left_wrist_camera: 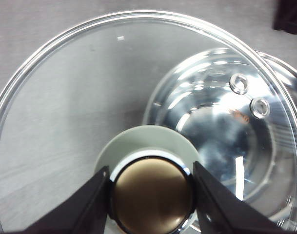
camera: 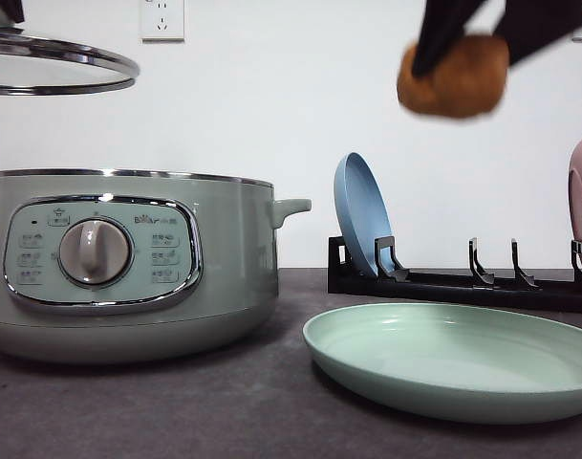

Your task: Transfer potato from steamer to green plate

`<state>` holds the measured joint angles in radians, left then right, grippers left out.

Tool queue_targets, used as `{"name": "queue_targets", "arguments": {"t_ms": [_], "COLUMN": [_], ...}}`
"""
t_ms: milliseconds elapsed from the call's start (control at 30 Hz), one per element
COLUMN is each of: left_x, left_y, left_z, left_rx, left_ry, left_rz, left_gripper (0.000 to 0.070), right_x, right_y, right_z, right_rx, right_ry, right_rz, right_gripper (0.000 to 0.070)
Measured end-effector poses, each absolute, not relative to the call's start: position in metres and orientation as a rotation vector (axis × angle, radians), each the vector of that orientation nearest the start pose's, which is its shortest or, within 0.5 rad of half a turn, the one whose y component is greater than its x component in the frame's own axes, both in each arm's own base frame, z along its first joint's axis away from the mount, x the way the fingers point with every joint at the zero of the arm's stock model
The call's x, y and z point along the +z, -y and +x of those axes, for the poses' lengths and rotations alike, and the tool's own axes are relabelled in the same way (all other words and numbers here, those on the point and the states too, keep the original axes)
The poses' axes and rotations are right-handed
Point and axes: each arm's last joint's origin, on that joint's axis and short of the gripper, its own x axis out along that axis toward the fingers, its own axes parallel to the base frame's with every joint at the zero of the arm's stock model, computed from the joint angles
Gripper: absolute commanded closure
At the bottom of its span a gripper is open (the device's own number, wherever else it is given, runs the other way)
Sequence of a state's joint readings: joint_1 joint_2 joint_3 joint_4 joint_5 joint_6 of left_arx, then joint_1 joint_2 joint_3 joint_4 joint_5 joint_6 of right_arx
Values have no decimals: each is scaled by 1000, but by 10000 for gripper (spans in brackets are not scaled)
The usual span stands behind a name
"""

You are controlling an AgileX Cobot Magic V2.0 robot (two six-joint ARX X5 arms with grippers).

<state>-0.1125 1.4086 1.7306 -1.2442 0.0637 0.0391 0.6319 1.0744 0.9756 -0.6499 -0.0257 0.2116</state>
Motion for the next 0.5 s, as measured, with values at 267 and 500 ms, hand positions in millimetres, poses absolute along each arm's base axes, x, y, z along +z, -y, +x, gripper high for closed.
{"name": "queue_targets", "arguments": {"t_ms": [267,500], "left_x": [421,421], "left_y": [42,49], "left_z": [246,244], "left_rx": [-241,-268], "left_ry": [-920,-919], "left_rz": [73,85], "left_gripper": [699,699], "right_x": [243,209], "right_y": [-128,-129], "right_z": [174,176], "right_rx": [496,459], "right_ry": [-822,-862], "right_rz": [74,122], "right_gripper": [507,506]}}
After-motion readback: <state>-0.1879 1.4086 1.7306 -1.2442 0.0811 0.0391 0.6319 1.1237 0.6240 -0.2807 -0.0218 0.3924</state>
